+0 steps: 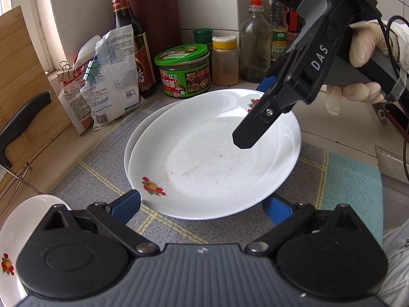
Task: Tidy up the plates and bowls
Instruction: 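Open the right gripper to release the stacked plate, then move the right gripper to the stained fruit-print plate on the towel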
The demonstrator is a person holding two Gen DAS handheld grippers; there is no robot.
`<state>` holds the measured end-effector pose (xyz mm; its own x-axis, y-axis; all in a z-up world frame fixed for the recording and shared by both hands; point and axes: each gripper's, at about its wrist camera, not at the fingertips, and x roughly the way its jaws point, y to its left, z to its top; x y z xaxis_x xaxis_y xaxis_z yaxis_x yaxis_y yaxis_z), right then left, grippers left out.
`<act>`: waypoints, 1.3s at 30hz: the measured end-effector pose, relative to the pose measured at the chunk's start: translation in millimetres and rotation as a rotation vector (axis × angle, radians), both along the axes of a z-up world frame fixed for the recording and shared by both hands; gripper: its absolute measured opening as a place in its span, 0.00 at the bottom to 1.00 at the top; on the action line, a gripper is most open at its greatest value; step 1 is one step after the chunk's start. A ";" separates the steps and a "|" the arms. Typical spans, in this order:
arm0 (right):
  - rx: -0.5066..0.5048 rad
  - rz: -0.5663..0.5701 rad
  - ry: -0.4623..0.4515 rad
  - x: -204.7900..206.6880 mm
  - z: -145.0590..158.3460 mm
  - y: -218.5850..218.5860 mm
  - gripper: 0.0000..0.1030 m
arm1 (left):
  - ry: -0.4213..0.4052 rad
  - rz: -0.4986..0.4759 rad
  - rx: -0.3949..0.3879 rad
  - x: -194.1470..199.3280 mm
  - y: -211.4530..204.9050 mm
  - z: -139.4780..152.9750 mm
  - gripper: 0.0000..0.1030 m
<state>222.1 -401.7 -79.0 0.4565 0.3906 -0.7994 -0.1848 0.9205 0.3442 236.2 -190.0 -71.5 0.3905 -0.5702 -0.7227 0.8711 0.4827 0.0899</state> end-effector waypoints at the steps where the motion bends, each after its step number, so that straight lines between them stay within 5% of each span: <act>1: -0.001 -0.002 -0.001 -0.8 0.7 -0.3 1.00 | 0.001 -0.001 -0.002 -0.1 0.0 -0.1 0.97; 29: -0.043 -0.029 -0.006 -23.2 6.4 3.2 1.00 | -0.030 0.025 -0.035 -12.5 4.1 12.9 0.98; 39: -0.107 -0.007 -0.091 -35.5 23.7 14.5 1.00 | -0.044 0.120 -0.063 -27.2 14.5 24.2 0.98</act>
<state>186.6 -387.2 -55.3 0.5316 0.3023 -0.7912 -0.2046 0.9523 0.2265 209.0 -175.5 -47.3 0.4896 -0.5613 -0.6672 0.8025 0.5894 0.0930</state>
